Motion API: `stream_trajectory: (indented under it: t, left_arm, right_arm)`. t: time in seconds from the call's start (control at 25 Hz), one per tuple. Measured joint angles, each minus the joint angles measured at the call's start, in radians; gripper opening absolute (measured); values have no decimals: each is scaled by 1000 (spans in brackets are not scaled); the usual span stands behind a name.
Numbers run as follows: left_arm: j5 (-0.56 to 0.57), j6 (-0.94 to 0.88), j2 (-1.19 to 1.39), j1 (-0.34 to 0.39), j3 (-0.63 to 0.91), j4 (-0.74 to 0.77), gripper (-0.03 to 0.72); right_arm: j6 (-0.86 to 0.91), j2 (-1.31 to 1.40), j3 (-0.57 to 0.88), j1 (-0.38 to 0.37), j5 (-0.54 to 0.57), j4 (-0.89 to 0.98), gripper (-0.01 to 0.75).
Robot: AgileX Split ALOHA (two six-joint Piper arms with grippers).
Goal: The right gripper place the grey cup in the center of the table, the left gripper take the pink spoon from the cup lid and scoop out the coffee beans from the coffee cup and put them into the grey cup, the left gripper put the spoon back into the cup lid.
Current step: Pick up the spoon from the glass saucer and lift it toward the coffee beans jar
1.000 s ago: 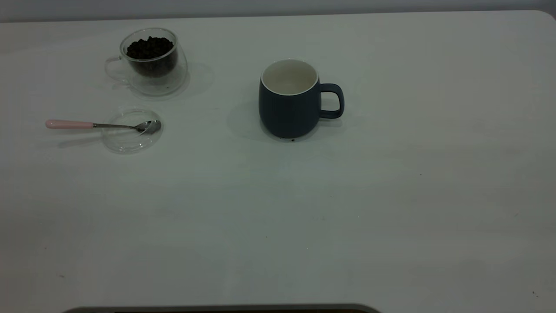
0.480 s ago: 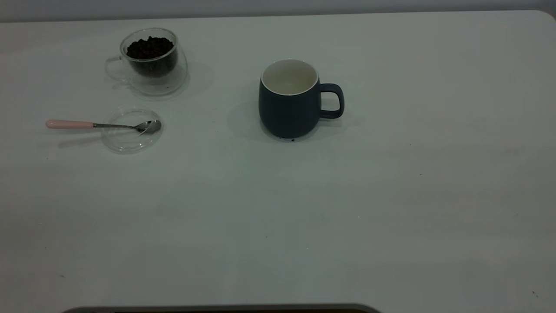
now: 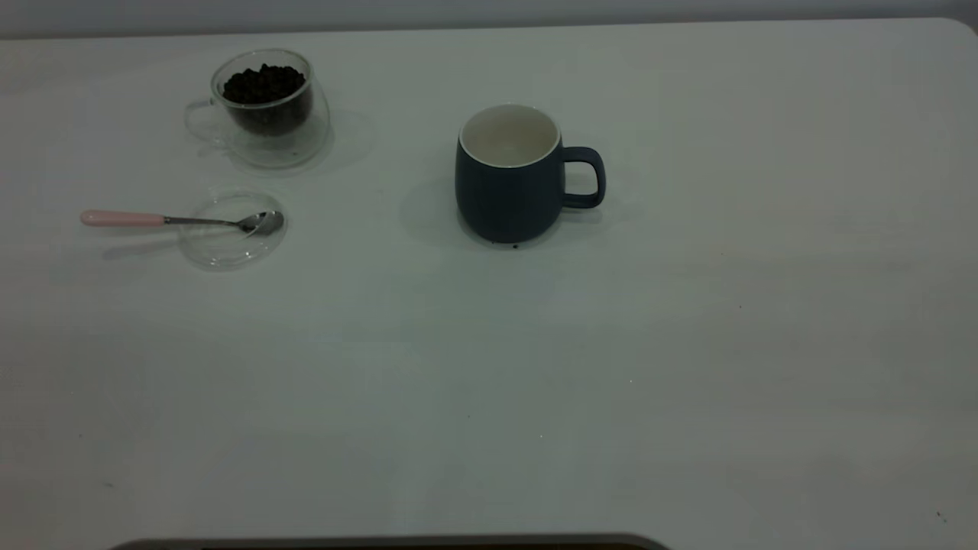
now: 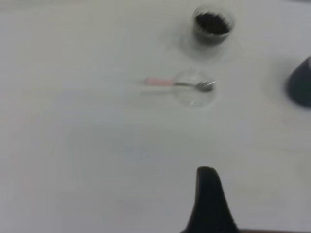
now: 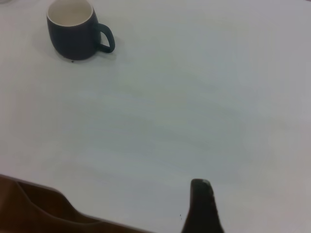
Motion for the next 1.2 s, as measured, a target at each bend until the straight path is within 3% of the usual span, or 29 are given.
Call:
stream_trajectory:
  t: [0.44, 0.76, 1.0, 1.2]
  left_arm:
    - [-318, 266, 801, 0, -186, -293, 569]
    - [-369, 465, 1352, 12, -383, -470, 577]
    - [-325, 779, 1574, 160, -438, -701, 598]
    - [-204, 1003, 1674, 381, -441, -834, 598]
  right_arm:
    - [1, 0, 0, 0, 0, -1, 591]
    - [1, 0, 0, 0, -1, -1, 591]
    - [1, 0, 0, 0, -1, -1, 591]
    - [1, 0, 0, 0, -1, -1, 591]
